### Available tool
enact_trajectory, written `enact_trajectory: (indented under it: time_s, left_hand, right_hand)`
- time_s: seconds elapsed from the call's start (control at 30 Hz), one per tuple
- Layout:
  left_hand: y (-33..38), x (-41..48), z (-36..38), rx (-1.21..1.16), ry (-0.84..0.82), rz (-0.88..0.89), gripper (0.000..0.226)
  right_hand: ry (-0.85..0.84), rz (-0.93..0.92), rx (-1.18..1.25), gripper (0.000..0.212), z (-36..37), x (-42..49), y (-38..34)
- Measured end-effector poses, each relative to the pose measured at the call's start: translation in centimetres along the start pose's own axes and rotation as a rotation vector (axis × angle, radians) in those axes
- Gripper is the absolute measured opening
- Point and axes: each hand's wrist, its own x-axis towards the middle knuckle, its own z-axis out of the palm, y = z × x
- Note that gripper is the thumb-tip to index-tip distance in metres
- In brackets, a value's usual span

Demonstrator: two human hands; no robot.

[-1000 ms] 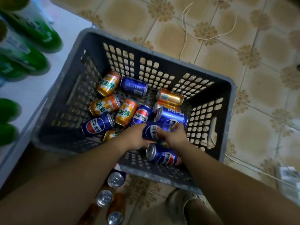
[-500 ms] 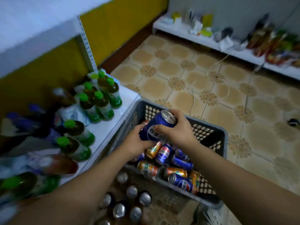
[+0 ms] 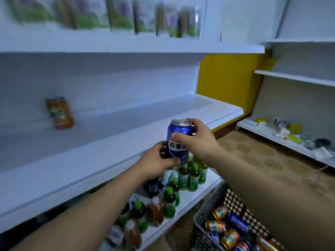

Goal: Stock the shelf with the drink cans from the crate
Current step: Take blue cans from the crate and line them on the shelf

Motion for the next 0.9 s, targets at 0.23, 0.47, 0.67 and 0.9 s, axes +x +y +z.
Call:
enact_trajectory:
  time_s: [0.23,0.47,0.67,0.9]
  left_hand:
    - [-2.8,-12.1,-14.7,0.445,0.304,-0.169,0.079]
    - [-9.5,-23.3,-25.2,0.798,0.376,-0.553,0.075]
    - [-12.3,-28.2,-29.4,0.85,0.461,-0.742,0.075]
    - [-13.4,-28.4,-29.7,0.892,0.475,-0.732,0.079]
  right_hand:
    - [-0.265,-0.116,0.087,0.052,13.3,-2.6,-9.1]
    - [-0.483,-0.135,0.056,0.061,24.6,-5.8,-13.0]
    - [-0.581,-0.175,0.001,0.063,31.7,-6.9,-14.2]
    - [-0.621,-0.189,0.043,0.059,38.9,-6.0,-15.0]
